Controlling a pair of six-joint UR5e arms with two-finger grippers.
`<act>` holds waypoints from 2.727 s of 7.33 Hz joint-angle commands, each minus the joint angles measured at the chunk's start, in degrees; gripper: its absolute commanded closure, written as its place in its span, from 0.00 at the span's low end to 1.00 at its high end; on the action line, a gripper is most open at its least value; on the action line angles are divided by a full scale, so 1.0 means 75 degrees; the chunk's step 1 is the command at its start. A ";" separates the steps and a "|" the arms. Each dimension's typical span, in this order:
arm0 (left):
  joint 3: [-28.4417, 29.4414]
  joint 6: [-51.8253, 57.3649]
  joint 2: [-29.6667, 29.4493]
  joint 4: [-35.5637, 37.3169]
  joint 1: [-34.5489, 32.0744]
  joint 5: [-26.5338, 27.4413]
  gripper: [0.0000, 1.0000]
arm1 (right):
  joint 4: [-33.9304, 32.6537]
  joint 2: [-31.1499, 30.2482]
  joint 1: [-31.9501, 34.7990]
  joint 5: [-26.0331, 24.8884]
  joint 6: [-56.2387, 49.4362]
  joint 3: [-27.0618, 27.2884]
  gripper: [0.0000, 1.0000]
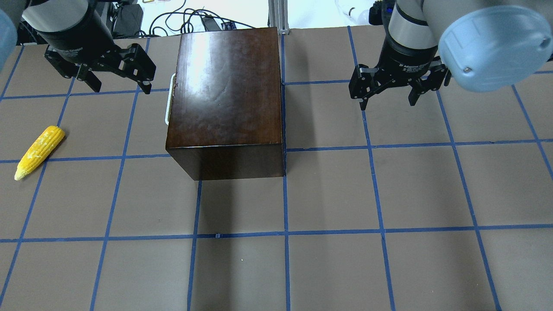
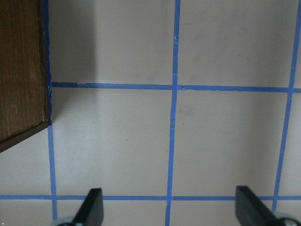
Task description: Open drawer and put corn inside
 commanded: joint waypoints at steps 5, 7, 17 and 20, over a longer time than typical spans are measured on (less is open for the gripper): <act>-0.0008 0.0000 0.0011 0.0019 0.0000 -0.0005 0.00 | 0.0000 0.0000 0.0000 0.0000 0.0000 0.0000 0.00; -0.0008 0.0000 -0.0012 0.0019 0.0000 -0.0005 0.00 | 0.0000 0.0000 0.0000 0.0000 0.0000 0.0000 0.00; 0.0015 -0.0012 -0.0094 0.0019 0.0023 -0.0017 0.00 | 0.0000 0.0000 0.0000 0.0000 0.0000 0.0000 0.00; 0.0027 -0.0023 -0.0152 0.0031 0.0012 -0.0005 0.00 | 0.0000 0.0000 0.0000 0.0000 0.0000 0.0000 0.00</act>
